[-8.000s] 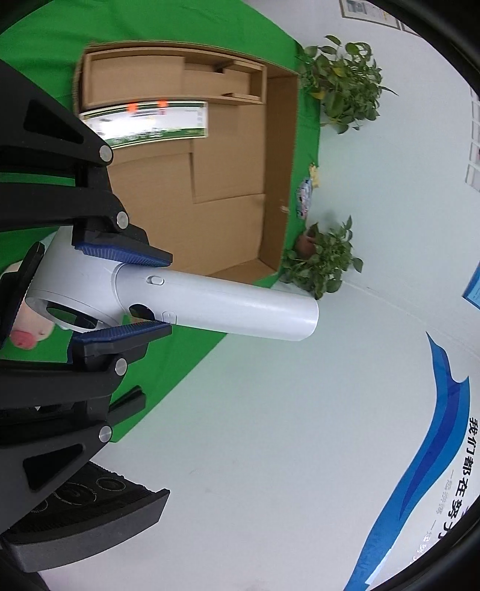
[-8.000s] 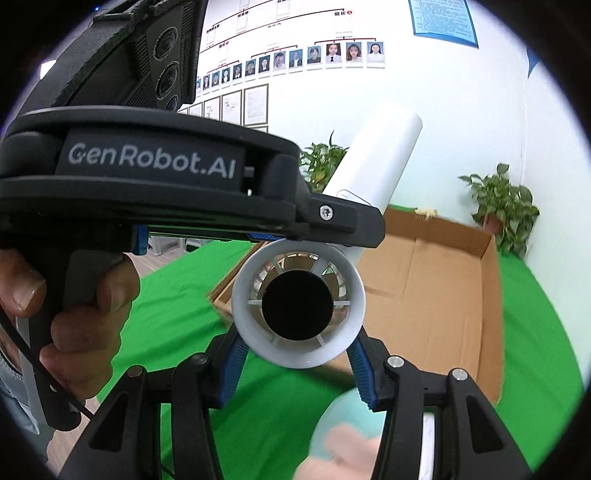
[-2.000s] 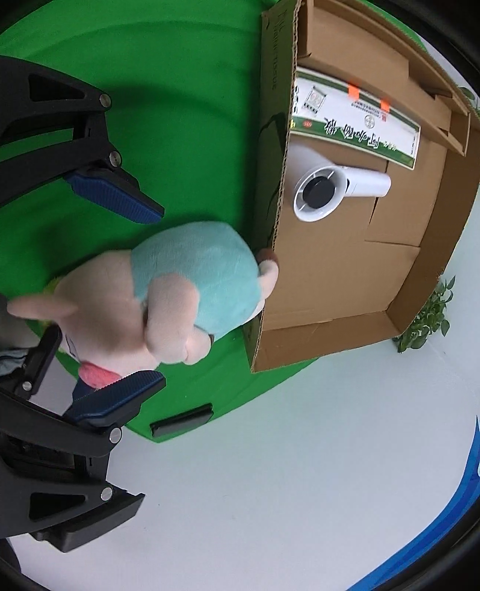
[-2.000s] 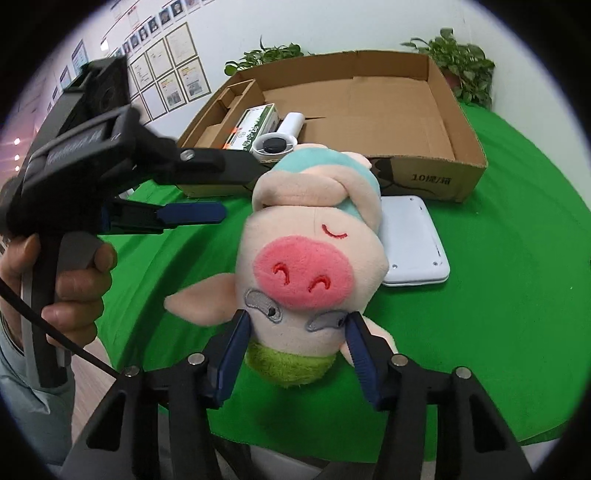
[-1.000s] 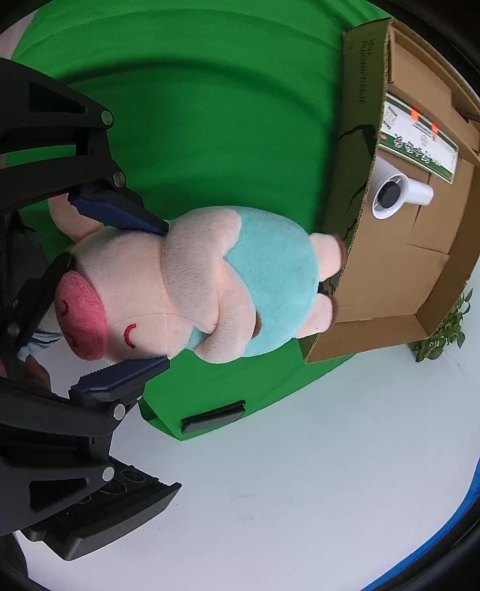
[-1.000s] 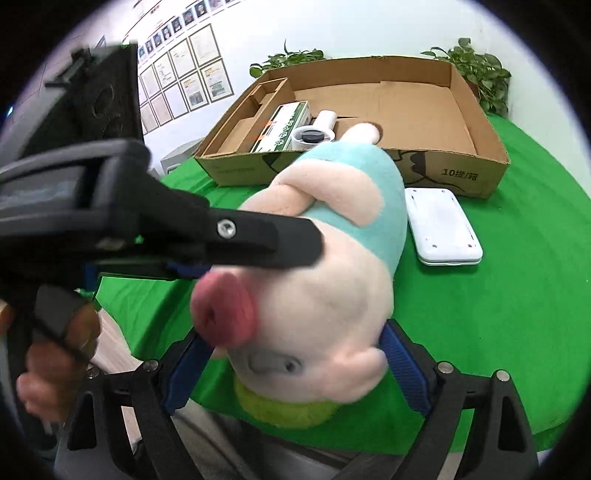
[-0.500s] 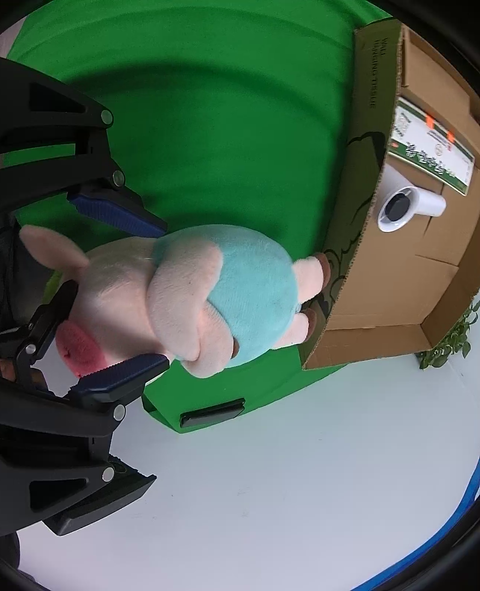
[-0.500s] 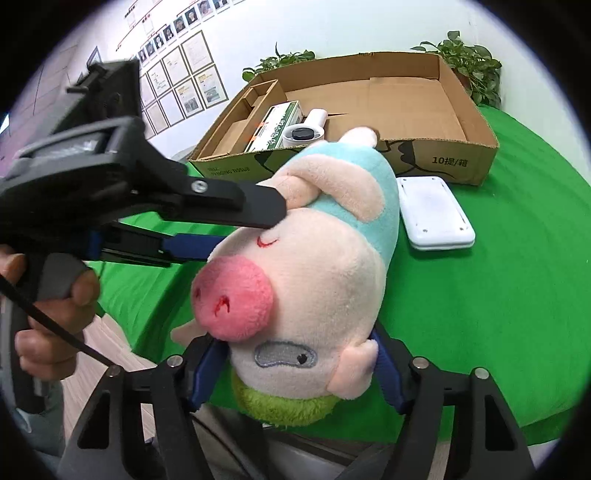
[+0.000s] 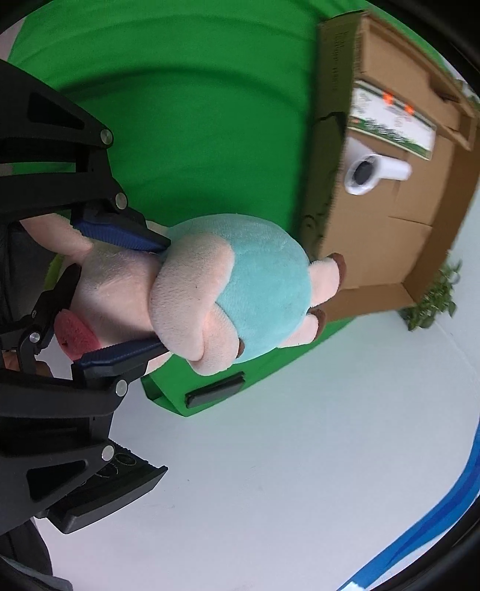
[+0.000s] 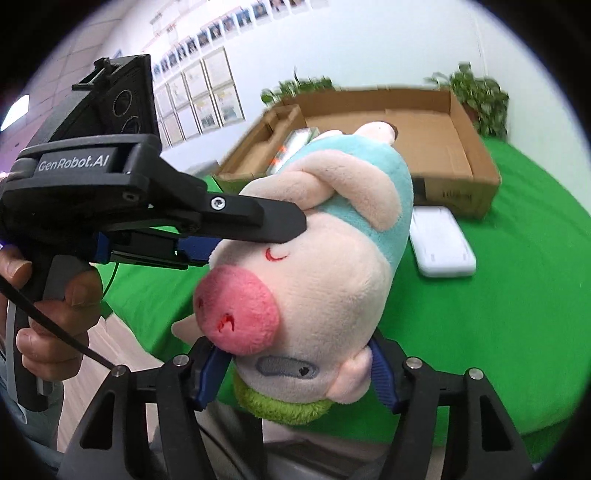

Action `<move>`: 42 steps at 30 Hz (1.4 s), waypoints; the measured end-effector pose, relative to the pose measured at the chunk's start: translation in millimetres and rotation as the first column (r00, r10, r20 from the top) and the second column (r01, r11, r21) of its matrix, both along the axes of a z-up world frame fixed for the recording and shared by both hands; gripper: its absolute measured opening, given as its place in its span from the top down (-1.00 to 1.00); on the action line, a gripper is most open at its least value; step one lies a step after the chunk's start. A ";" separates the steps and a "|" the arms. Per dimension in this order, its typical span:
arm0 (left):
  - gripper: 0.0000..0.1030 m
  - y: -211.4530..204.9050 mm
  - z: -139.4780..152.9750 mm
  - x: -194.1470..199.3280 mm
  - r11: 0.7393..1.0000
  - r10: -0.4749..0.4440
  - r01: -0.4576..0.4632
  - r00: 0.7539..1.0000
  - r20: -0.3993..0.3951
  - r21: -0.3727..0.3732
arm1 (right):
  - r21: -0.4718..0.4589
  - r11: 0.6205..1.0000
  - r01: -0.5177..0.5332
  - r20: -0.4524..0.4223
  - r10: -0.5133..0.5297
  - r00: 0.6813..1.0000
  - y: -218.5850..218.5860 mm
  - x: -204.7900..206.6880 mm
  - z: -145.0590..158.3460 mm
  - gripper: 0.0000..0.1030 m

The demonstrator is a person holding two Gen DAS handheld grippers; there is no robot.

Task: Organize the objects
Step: 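Lift the plush pig with both grippers and carry it over the box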

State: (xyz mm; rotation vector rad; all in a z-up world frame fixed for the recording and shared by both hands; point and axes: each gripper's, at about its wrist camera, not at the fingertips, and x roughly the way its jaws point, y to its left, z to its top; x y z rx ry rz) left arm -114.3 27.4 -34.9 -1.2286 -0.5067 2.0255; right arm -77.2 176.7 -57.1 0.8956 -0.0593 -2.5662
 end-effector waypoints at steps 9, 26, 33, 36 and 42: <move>0.17 17.6 105.0 -18.5 0.996 0.052 -0.070 0.948 -0.313 -0.047 | -0.011 0.996 -0.084 -0.242 0.079 0.967 -2.5 -28.0 76.6 -0.24; 0.17 26.8 236.1 -156.6 0.991 0.095 -0.126 0.900 -0.426 -0.045 | -0.027 0.994 -0.106 -0.251 0.096 0.963 7.0 -163.9 149.2 -0.24; 0.17 44.4 174.4 -237.4 0.989 0.072 -0.104 0.958 -0.276 -0.103 | -0.056 0.994 -0.091 -0.084 0.086 0.993 20.5 -211.8 103.0 -0.23; 0.17 49.0 125.8 -261.8 0.985 0.076 -0.108 0.970 -0.229 -0.132 | -0.064 0.994 -0.092 -0.015 0.092 0.996 23.0 -230.0 79.3 -0.23; 0.19 56.0 42.9 -301.5 0.972 0.095 -0.121 0.986 -0.134 -0.201 | -0.042 0.995 -0.096 0.093 0.099 0.991 23.2 -264.3 33.6 -0.23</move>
